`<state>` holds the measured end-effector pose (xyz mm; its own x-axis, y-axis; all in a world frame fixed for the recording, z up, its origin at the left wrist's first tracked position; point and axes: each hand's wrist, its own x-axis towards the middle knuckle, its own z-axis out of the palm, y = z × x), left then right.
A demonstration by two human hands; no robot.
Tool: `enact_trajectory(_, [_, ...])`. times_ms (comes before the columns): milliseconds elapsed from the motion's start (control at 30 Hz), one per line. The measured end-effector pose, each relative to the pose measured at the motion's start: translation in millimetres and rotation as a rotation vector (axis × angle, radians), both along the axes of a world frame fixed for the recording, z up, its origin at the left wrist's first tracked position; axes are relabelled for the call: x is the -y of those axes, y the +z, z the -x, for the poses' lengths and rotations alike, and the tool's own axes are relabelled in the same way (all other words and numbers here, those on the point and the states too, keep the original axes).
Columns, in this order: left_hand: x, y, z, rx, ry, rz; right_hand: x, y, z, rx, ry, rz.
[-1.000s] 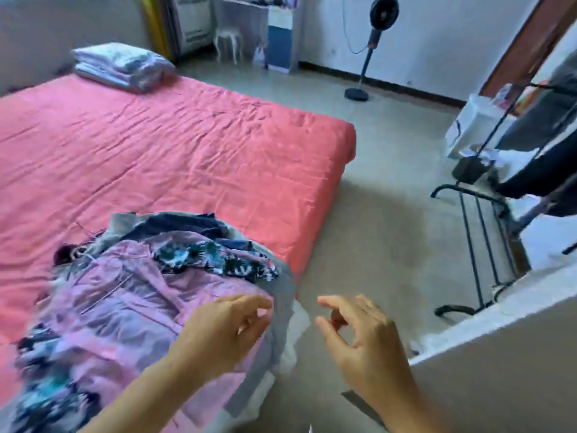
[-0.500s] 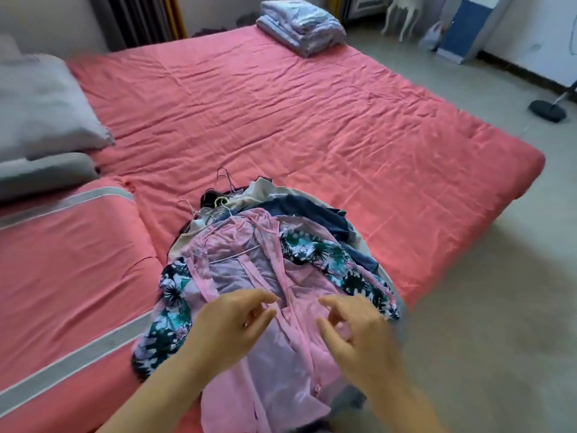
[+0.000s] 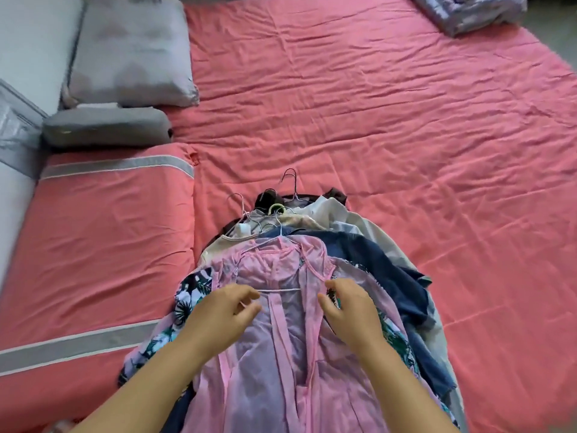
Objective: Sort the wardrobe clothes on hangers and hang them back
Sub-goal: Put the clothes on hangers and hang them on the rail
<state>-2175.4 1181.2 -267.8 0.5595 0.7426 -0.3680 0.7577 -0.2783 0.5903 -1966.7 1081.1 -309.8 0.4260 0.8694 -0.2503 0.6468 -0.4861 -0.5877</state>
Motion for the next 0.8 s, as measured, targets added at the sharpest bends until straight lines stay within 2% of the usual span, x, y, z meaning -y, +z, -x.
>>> enact_trajectory(167, [-26,-30,-17,-0.046,0.136,0.046,-51,-58,-38,0.007,0.032,0.142])
enact_trajectory(267, [-36,-42,-24,-0.053,0.169,0.062,-71,-81,-47,0.117,0.087,0.199])
enact_trajectory(400, [-43,-55,-29,-0.067,0.200,0.082,-84,-105,-50,0.245,0.150,0.215])
enact_trajectory(533, [-42,-63,-25,-0.084,0.226,0.096,-93,-115,-46,0.309,0.106,0.167])
enact_trajectory(700, [-46,-62,-12,-0.085,0.264,0.100,-99,-103,-43,0.286,0.022,0.304])
enact_trajectory(800, [-50,-61,-11,-0.060,0.259,0.088,-98,-97,-43,0.174,-0.002,0.404])
